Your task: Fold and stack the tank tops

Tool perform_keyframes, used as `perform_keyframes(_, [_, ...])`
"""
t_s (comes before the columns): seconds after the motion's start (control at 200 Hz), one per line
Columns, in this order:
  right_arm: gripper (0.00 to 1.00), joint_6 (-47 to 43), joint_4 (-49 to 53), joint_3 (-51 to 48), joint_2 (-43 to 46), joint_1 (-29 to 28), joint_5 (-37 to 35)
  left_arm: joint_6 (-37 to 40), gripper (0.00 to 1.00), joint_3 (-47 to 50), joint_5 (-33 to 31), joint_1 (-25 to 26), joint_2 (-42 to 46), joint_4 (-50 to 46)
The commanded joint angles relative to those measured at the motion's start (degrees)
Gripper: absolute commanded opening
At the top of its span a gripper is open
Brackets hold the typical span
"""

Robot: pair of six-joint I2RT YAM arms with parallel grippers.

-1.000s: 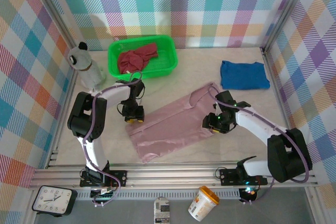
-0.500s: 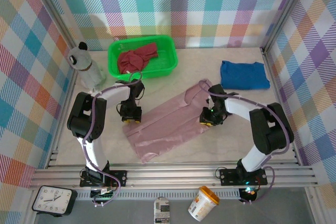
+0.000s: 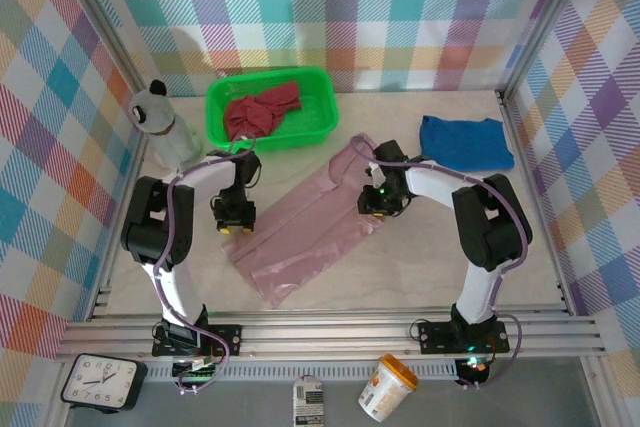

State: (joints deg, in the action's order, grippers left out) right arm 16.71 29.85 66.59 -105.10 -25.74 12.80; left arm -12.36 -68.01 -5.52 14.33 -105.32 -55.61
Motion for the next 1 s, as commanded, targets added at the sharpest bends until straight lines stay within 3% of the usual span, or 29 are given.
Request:
perform_keyframes(0.0, [0.37,-5.3,1.3,3.6,1.3,-1.6,0.0,0.0,0.45,0.4,-1.1,-1.8,3.8,-3.4])
perform_keyframes(0.185, [0.48,-10.0,-2.1,2.4,8.4,-8.2,-0.3,-0.6,0.46,3.6,1.4,-4.8,9.1,-4.9])
perform_keyframes(0.425, [0.55,-10.4,-8.9,-1.2,10.8,-26.0,0.2,-4.5,0.47,10.6,13.2,-7.3,12.0,-0.6])
perform_keyframes(0.58, [0.59,-14.5,-11.0,-2.7,8.7,-36.2,-2.0,-5.1,0.47,12.4,13.5,-7.5,10.6,0.8])
perform_keyframes(0.75, [0.65,-16.4,-14.8,-2.8,5.4,-42.1,-1.5,-5.0,0.47,13.9,12.5,-7.6,9.7,2.3])
perform_keyframes(0.995, [0.67,-20.6,-11.2,4.4,-3.1,-47.2,-6.5,-3.9,0.42,14.9,13.3,-7.7,7.8,4.1])
